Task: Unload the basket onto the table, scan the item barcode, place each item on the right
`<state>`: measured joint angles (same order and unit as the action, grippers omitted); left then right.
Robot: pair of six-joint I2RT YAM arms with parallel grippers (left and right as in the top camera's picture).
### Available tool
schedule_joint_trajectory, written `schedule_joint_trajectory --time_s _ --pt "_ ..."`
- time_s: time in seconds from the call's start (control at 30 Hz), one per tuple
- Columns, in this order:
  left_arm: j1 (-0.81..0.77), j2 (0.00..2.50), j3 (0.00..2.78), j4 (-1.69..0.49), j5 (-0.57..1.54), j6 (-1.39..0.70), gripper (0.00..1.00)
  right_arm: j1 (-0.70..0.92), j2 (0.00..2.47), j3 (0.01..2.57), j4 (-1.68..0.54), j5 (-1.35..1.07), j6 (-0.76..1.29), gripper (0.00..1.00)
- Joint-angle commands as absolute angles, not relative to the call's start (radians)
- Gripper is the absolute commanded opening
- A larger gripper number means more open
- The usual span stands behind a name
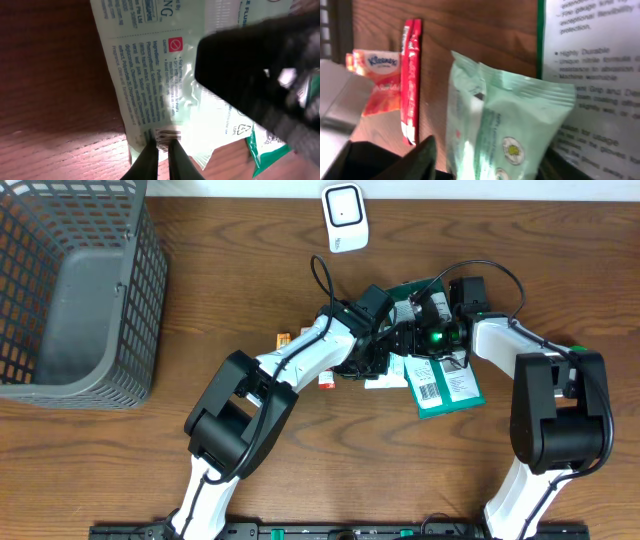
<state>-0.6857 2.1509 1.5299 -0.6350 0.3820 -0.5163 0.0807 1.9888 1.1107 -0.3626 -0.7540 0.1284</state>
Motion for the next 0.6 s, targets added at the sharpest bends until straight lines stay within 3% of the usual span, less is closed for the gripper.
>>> schedule_joint_trajectory --time_s 0.0,0.27,0.4,0.57 --pt "-0.687 2.2 1.496 -0.644 0.323 -0.498 0.11 0.093 2.0 1.098 -0.366 -0.757 0.134 0.44" --pt "-0.687 2.2 1.496 -0.643 0.32 -0.498 0.11 0.094 2.0 1.098 -0.377 -0.757 0.134 0.41" --pt "-0.687 2.2 1.496 -0.643 0.32 -0.498 0.11 0.094 2.001 1.097 -0.378 -0.757 0.134 0.23" --pt "-0.687 2.2 1.496 -0.643 0.32 -0.498 0.11 0.094 2.001 1.097 -0.379 -0.757 0.134 0.19"
